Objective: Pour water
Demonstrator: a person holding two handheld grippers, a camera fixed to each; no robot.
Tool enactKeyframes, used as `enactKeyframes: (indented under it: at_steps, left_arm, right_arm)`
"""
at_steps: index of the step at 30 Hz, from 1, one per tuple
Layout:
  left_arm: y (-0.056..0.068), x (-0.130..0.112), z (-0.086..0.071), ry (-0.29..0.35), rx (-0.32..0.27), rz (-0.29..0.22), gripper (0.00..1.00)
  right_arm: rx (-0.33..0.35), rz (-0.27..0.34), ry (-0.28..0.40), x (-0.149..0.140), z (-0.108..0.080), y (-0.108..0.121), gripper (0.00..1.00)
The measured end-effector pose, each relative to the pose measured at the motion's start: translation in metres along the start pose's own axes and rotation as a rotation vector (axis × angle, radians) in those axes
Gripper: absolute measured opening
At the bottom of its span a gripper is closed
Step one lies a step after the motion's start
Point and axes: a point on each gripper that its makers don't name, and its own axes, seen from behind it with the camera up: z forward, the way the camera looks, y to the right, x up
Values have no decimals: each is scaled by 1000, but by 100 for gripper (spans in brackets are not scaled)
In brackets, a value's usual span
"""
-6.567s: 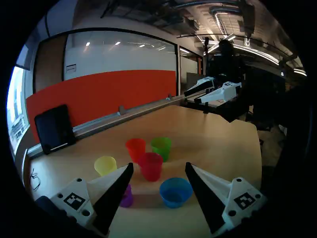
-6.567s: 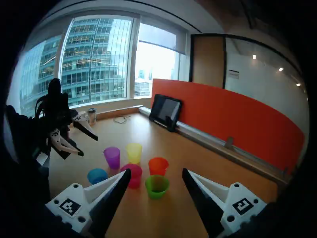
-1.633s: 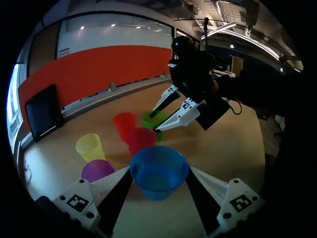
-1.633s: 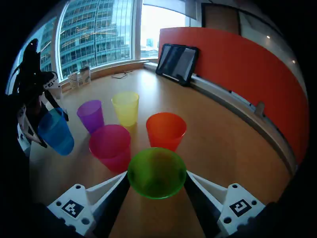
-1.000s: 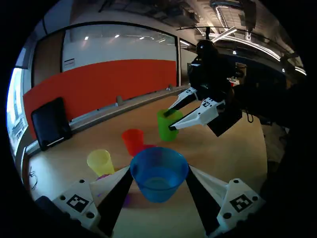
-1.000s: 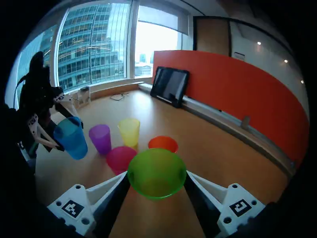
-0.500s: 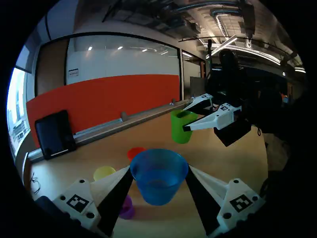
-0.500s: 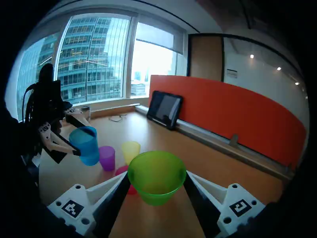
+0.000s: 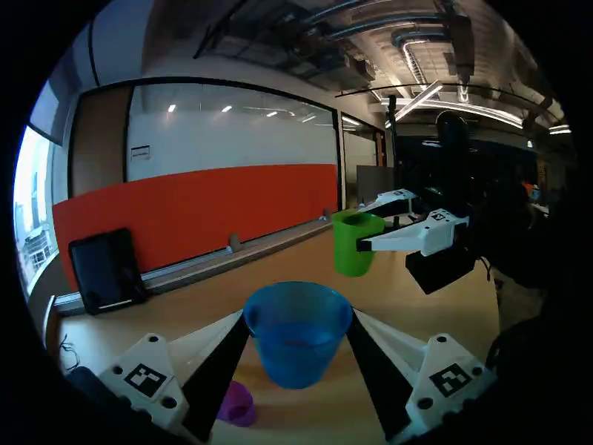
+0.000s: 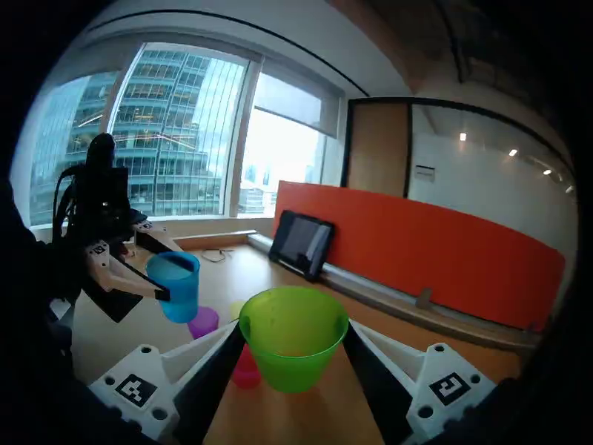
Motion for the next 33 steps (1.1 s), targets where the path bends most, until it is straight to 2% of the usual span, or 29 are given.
enactKeyframes:
  at_steps: [9,18,24,33]
  left_arm:
    - [0,22,-1,47,-3,4,87]
    - [0,35,-3,82,-11,-9,88]
    - [-1,39,-2,92,-16,-17,87]
    - [-5,48,1,104,-9,1,87]
  right_arm:
    - [-11,11,83,30,-4,-10,92]
    - [-38,37,151,48,-11,-8,92]
    - [-35,42,159,52,-13,-7,92]
    - [-24,45,159,51,-11,-9,92]
